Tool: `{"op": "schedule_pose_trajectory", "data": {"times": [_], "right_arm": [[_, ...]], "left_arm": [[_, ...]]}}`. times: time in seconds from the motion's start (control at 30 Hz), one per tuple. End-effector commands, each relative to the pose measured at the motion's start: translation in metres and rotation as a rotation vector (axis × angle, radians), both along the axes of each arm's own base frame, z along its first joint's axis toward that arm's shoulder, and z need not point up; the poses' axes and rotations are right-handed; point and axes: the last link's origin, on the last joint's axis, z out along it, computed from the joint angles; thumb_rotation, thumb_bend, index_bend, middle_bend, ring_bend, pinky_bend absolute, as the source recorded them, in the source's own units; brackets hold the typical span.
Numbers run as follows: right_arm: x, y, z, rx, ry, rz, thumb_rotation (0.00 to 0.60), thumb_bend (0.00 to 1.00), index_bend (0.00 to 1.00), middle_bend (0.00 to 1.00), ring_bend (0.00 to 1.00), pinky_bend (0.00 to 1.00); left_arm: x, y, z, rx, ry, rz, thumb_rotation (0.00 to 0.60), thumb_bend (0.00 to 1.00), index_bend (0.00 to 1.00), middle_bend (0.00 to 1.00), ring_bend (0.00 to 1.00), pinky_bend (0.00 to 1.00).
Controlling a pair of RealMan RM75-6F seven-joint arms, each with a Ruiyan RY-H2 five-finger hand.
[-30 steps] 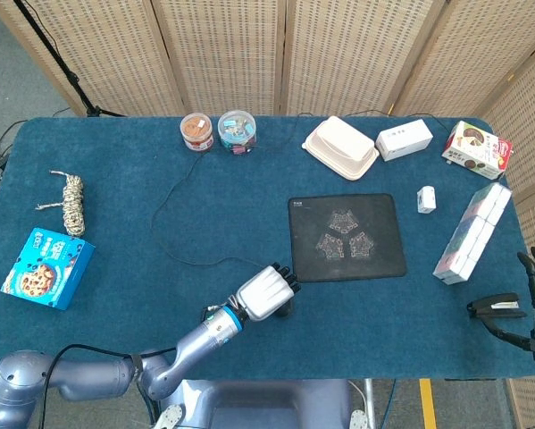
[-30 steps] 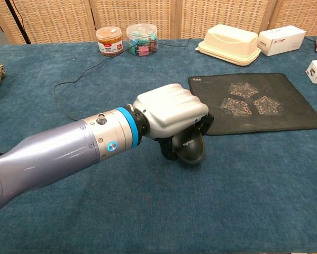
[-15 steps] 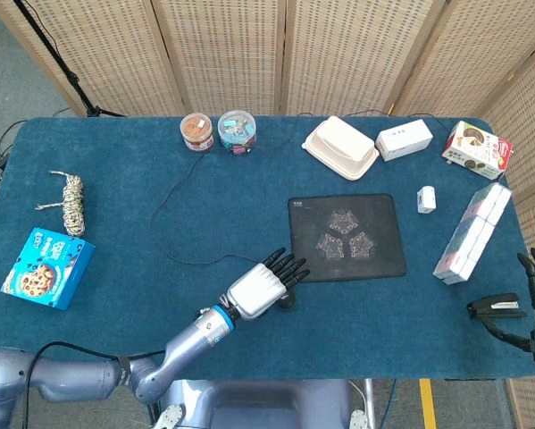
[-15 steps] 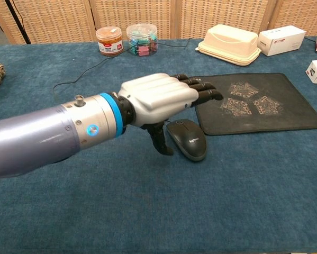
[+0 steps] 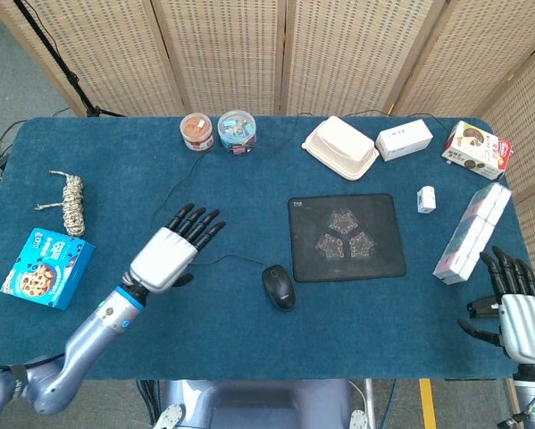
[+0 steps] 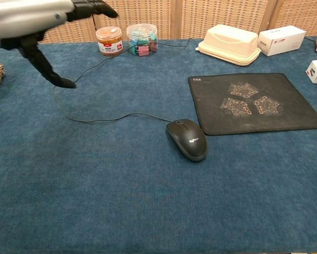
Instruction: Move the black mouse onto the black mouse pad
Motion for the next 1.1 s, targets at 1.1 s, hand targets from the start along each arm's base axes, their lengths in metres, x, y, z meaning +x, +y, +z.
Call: {"op": "schedule_pose_trajectory", "data": {"times": [1.1], "right_arm": [[0.198, -0.064, -0.159, 0.495, -0.071, 0.343, 0.6, 0.0, 0.0, 0.0, 0.0, 0.0]], "left_arm": [[-0.168, -0.106, 0.157, 0.319, -0.356, 0.386, 0.6, 0.06, 0.0, 0.0, 0.0, 0.0]]}}
